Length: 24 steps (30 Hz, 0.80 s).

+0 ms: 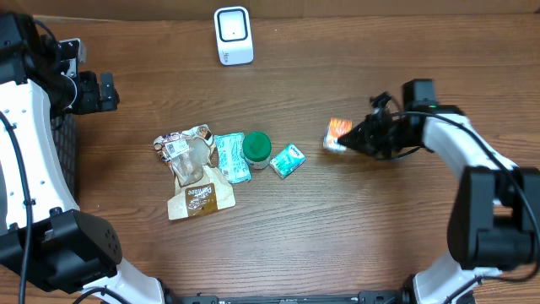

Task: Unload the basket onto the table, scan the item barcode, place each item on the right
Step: 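Lift the orange pack and carry it toward the white scanner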

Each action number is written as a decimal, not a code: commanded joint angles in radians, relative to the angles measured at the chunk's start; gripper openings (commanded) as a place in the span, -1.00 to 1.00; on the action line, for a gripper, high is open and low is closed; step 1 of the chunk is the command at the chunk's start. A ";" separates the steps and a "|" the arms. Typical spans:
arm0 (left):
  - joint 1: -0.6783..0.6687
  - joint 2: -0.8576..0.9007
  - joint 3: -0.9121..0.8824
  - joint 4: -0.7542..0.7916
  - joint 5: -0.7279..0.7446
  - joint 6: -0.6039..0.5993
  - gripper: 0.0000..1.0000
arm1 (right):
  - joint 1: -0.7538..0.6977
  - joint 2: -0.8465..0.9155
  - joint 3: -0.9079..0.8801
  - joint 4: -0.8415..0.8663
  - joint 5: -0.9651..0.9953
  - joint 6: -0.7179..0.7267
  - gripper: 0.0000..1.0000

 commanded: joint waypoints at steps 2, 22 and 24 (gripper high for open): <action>-0.001 -0.002 0.000 0.003 0.001 0.015 0.99 | -0.026 -0.063 0.035 0.014 -0.492 -0.172 -0.92; -0.001 -0.002 0.000 0.003 0.001 0.015 0.99 | 0.015 -0.064 0.040 0.728 -0.709 0.639 -0.92; -0.001 -0.002 0.000 0.003 0.001 0.015 0.99 | 0.032 -0.064 0.040 0.849 -0.700 0.736 -0.92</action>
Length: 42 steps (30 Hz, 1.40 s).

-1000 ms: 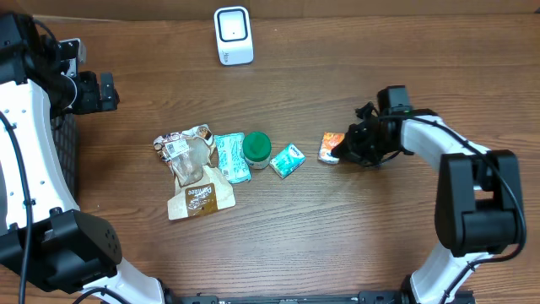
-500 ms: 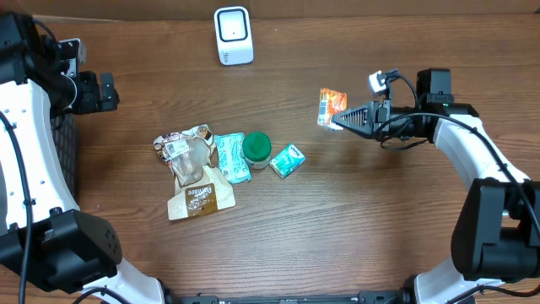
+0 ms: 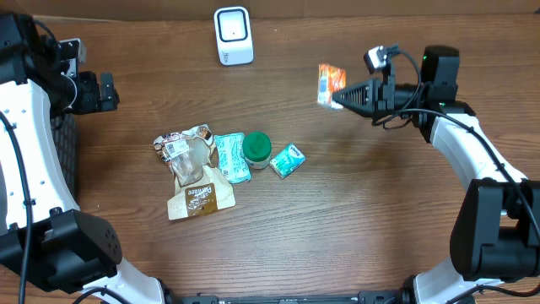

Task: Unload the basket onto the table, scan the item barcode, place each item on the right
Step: 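Lift the orange pack and carry it toward the white scanner, then hold the orange pack in front of the white scanner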

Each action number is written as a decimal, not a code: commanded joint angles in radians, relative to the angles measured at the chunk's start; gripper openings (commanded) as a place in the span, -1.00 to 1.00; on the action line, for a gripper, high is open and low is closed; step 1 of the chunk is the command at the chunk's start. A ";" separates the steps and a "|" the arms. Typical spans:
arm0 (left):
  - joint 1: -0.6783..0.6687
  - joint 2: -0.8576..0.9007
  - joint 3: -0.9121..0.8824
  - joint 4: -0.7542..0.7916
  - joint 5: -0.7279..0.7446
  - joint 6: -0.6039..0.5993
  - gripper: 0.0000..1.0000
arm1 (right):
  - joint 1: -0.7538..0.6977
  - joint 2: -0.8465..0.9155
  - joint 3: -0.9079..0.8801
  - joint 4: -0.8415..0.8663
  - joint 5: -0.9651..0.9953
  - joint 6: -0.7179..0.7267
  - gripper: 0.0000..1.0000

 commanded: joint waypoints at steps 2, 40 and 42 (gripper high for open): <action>-0.001 -0.002 0.000 0.002 0.001 0.015 0.99 | 0.053 -0.016 0.019 0.213 0.003 0.353 -0.92; -0.001 -0.002 0.000 0.002 0.001 0.015 0.99 | 0.161 -0.014 0.019 0.184 0.186 0.211 -0.92; -0.001 -0.002 0.000 0.002 0.001 0.015 0.99 | 0.158 -0.014 0.019 0.042 0.264 0.101 -0.92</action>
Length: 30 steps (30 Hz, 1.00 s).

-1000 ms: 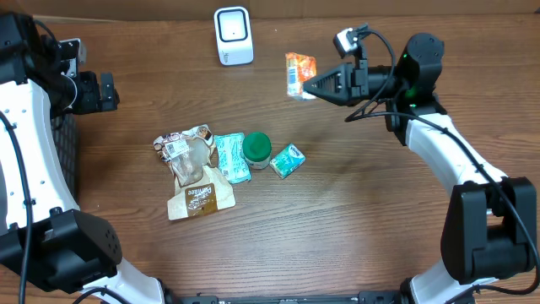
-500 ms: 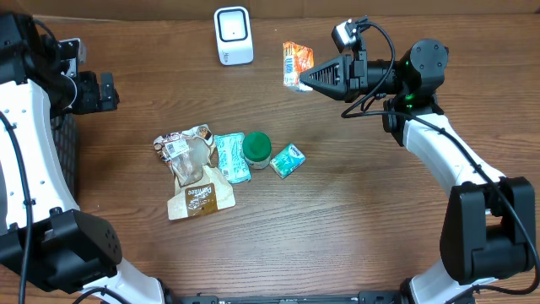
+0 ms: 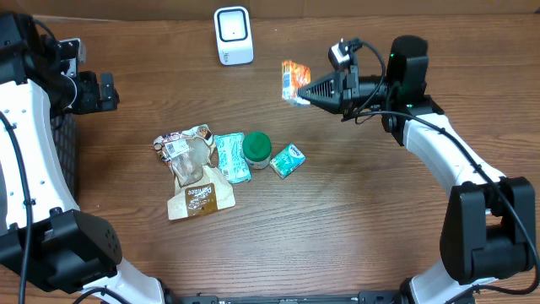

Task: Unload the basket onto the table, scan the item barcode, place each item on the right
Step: 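Hold the orange pack in front of the white scanner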

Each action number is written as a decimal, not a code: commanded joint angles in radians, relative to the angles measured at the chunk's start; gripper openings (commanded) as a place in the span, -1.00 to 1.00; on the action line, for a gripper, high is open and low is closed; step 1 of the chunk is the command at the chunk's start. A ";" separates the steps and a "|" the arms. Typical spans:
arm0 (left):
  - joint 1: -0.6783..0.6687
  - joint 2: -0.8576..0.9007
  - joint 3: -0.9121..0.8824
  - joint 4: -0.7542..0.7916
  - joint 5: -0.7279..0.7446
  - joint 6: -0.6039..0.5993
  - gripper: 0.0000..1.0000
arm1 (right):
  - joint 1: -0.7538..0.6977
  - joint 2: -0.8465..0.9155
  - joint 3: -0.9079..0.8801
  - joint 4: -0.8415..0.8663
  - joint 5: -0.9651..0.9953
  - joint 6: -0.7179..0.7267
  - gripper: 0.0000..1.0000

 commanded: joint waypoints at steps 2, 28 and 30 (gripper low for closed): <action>-0.001 -0.002 0.000 0.001 0.002 0.012 0.99 | -0.007 -0.014 0.013 -0.201 0.182 -0.319 -0.92; -0.001 -0.002 0.000 0.001 0.002 0.012 1.00 | 0.301 0.240 1.088 -1.093 1.611 -0.922 -0.92; -0.001 -0.002 0.000 0.001 0.002 0.012 0.99 | 0.339 0.301 1.085 -1.000 1.722 -1.003 -0.92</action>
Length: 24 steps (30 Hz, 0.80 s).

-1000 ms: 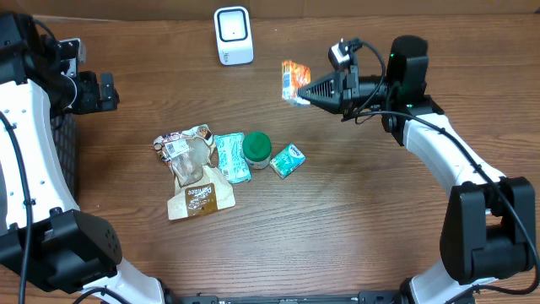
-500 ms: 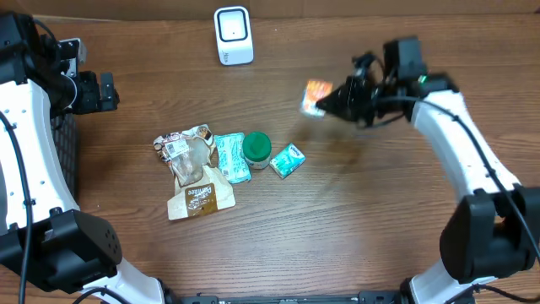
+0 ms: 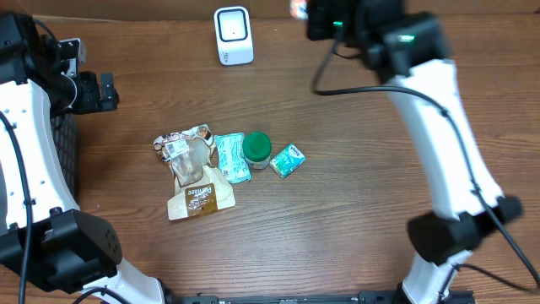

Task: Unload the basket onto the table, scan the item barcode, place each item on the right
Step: 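Hold the orange pack in front of the white scanner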

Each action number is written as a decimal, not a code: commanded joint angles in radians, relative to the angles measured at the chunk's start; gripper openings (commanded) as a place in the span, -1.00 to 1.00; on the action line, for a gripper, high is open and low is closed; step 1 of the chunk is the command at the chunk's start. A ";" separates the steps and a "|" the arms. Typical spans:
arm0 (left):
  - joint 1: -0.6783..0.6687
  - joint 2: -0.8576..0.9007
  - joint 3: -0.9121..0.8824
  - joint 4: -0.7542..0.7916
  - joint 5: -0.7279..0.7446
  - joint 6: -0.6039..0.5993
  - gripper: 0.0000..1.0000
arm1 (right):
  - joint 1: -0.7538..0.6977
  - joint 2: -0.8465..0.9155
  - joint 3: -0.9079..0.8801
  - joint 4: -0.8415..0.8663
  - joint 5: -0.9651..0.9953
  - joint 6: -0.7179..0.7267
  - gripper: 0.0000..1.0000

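The white barcode scanner (image 3: 233,35) stands at the table's far edge. My right arm is raised high, and its wrist fills the top of the overhead view, to the right of the scanner. Only a sliver of the orange packet (image 3: 297,8) shows at the end of the right gripper (image 3: 307,13), which is shut on it; the fingers are mostly hidden by the wrist. My left gripper (image 3: 105,91) hangs at the far left, open and holding nothing.
A cluster of items lies mid-table: a brown pouch (image 3: 201,198), a clear wrapped pack (image 3: 186,153), a teal sachet (image 3: 229,158), a green-lidded jar (image 3: 256,148) and a small teal packet (image 3: 288,160). A dark bin (image 3: 67,156) sits at the left edge.
My right gripper has gone from right of the scanner at mid-height to the top edge of the view, much higher and nearer the camera, with the orange packet in it. The left arm is unchanged.
My right gripper first held the orange packet low on the right side of the table. Then it held it lifted, farther back. Then it was closer to the scanner. Now it is high at the top edge, just right of the scanner. The item cluster has not moved.
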 commanded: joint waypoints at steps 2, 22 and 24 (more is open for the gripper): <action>-0.001 -0.002 0.000 0.002 0.001 0.012 0.99 | 0.084 0.182 0.007 0.160 0.385 -0.235 -0.92; -0.001 -0.002 0.000 0.002 0.001 0.012 0.99 | 0.162 0.628 0.005 0.950 0.282 -1.069 -0.92; -0.001 -0.002 0.000 0.002 0.001 0.012 0.99 | 0.163 0.643 -0.002 0.949 0.253 -1.109 -0.92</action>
